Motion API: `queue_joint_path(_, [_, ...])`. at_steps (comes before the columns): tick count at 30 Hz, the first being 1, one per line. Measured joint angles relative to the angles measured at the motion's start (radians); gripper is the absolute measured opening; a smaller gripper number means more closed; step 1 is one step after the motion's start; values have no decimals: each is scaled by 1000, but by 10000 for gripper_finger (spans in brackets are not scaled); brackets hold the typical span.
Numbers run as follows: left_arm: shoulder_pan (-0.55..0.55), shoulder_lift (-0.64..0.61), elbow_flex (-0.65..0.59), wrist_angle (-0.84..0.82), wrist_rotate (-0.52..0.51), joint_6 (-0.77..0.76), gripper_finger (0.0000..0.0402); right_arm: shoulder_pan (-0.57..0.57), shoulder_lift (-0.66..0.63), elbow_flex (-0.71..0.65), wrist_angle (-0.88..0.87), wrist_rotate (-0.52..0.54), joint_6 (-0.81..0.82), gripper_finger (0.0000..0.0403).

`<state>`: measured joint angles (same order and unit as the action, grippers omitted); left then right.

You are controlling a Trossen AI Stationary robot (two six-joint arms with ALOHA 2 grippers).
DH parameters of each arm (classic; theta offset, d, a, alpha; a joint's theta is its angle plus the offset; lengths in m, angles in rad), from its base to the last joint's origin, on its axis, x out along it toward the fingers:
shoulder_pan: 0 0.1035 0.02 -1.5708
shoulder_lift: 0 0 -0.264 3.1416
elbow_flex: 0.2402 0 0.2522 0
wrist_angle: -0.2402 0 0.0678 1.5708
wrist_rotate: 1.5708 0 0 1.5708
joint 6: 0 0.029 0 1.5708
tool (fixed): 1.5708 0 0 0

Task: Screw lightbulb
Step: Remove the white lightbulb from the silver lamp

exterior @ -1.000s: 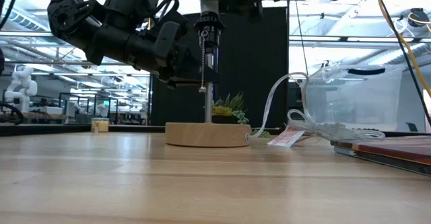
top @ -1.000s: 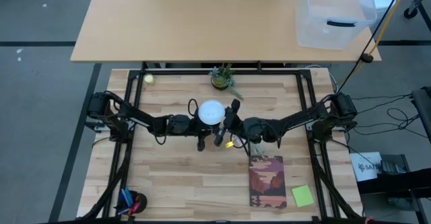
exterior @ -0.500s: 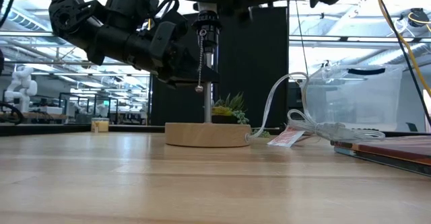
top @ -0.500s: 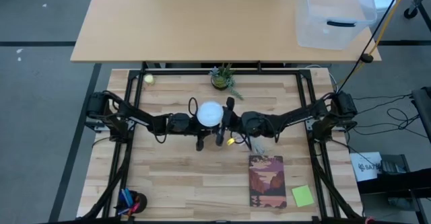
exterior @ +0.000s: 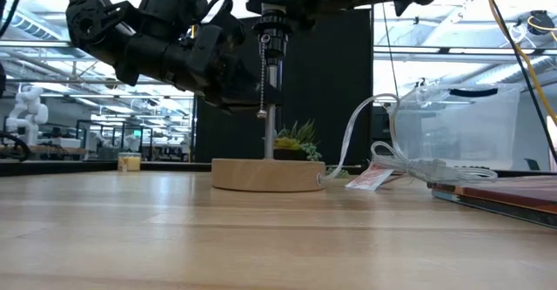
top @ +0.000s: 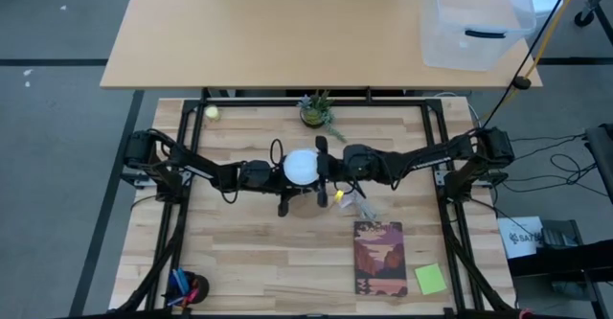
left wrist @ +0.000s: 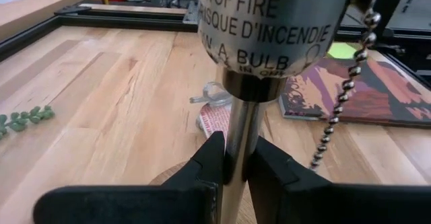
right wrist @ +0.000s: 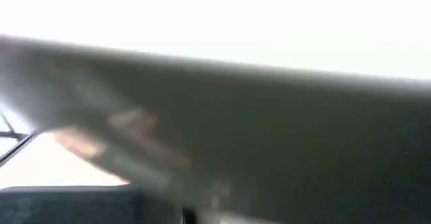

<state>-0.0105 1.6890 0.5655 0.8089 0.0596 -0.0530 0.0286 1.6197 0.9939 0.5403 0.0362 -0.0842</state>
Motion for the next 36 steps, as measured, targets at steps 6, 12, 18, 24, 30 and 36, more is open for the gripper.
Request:
queue_joint_path(6, [-1,0,0,4,55,10,46,-40,-5,0,-10,-149,-14,144])
queue_joint_path(12, [-3,0,0,6,118,28,46,-76,-5,0,-5,-339,-38,144])
queue_joint_path(18, [-5,0,-1,8,152,36,46,-93,-6,0,-3,-439,-63,153])
queue_joint_path(24, [-7,0,-3,6,153,40,46,-83,-10,0,13,-431,-51,182])
queue_joint_path(30, [-7,0,-3,6,139,40,46,-73,-17,0,16,-425,-10,241])
queue_joint_path(36, [-7,0,-3,5,129,36,46,-68,-48,1,-30,-400,3,262])
